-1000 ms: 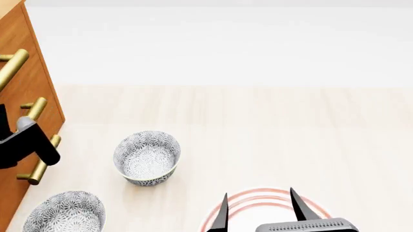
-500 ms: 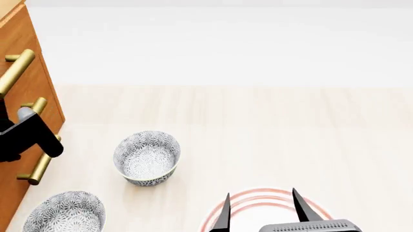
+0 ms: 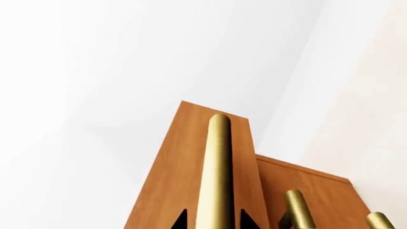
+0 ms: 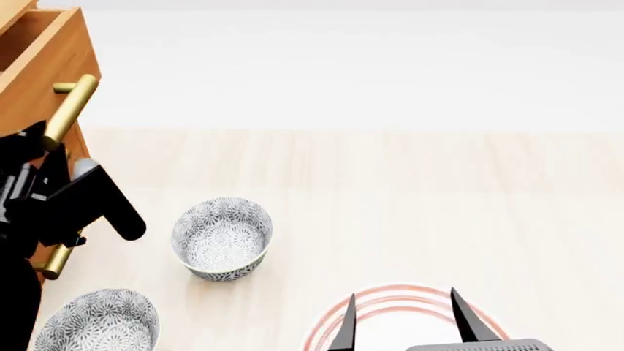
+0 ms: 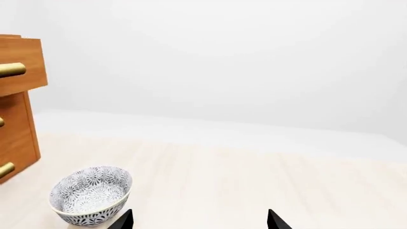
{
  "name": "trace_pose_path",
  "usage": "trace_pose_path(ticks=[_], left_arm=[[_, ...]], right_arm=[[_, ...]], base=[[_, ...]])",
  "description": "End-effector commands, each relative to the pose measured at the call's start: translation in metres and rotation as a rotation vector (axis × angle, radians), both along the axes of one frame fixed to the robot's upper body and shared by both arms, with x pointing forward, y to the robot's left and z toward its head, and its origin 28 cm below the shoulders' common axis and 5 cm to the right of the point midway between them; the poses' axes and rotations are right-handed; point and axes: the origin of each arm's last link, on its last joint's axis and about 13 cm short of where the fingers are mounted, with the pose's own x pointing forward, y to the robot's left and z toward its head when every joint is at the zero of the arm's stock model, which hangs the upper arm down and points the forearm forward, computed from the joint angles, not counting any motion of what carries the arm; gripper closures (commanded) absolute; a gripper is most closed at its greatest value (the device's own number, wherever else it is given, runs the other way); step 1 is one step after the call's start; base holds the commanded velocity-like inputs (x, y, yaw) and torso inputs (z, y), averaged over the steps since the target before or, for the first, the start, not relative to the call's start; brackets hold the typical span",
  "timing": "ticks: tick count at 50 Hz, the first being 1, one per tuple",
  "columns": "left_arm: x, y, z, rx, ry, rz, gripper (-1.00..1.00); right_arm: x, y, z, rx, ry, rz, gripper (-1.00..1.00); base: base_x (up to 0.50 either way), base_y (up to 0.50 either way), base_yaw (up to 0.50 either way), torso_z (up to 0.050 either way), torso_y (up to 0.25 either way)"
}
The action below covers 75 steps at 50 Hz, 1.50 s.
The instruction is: Open the top drawer of the cabinet.
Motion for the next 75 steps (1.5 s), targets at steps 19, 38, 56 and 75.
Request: trace_pose_path(ticks=[19,38,56,75], left_arm=[[-0.006,-0.015,-0.005,0.096,-0.099,-0.035,1.0],[-0.011,-0.021,0.0,0.102,-0.117,-0.058,-1.0],[-0.037,-0.075,0.008,0.118,-0.162,-0.197,-1.0],[-0.064,-0.12,0.03,0.047,-0.154,-0.277,-1.0]], right_arm=[[-0.003,0.0,0.0,0.0,0.002,-0.001,-1.0],[0.0,0.0,-0.004,0.002,0.009,-0.001,-1.0],[-0.002,-0.001,0.0,0.003,0.004,-0.009,-1.0],[0.001,0.001,-0.003,0.009,0.01,-0.003,-1.0]], base=[[0.0,0.0,0.0,0.0,0.005],[0.0,0.0,0.0,0.0,0.001],[0.0,0.0,0.0,0.0,0.0],[0.0,0.0,0.0,0.0,0.0]])
